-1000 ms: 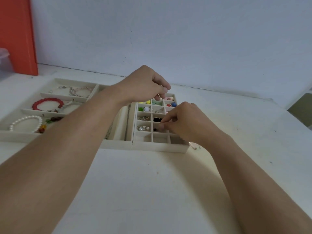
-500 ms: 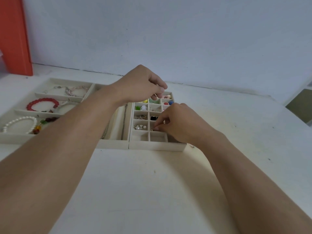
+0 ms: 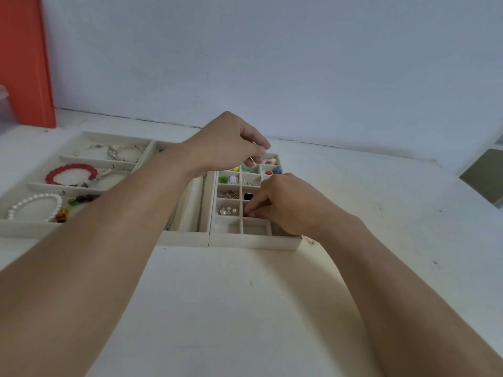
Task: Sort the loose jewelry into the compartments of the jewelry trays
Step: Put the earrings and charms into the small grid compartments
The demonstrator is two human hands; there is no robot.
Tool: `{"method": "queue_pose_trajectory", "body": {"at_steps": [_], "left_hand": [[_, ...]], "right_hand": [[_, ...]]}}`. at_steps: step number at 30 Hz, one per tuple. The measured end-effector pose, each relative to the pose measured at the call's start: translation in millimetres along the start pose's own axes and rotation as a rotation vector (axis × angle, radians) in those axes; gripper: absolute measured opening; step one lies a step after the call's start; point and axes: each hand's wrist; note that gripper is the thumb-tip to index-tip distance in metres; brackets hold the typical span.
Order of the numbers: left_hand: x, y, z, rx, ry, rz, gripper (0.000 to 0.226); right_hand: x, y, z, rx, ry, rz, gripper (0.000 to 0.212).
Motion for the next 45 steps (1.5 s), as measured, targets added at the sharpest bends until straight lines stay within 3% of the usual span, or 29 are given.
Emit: {"method": "queue_pose_trajectory", "body": {"at_steps": [18, 24, 34, 42, 45], "left_hand": [[-4.0, -0.7, 0.6, -0.017, 0.011, 0.029, 0.014], [-6.1, -2.1, 1.4, -0.021, 0.017, 0.041, 0.014], [-8.7, -8.1, 0.3, -0.024, 0.015, 0.06, 0.014], [-9.2, -9.3, 2.3, -0.022, -0.05, 0.016, 0.008], [-12.5, -10.8, 5.5, -0.01, -0.125, -0.063, 0.005]], "right_hand": [[7.2, 2.2, -2.6, 0.096, 0.193, 0.056, 0.004], [9.5, -2.4, -2.4, 0.157, 0.192, 0.049, 0.009], [10.0, -7.9, -3.8, 0.03, 0.177, 0.247, 0.018], [2.8, 0.5, 1.8, 0.092, 0.147, -0.046, 0.009], [-7.0, 3.8, 6.0, 0.101, 0.187, -0.293, 0.009]]}}
Point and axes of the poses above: each hand's wrist, its own z-axis away from the middle knuckle, its own x-axis out of the palm, y = z × x, and after that the axes turned 13 degrees about -z, right-handed
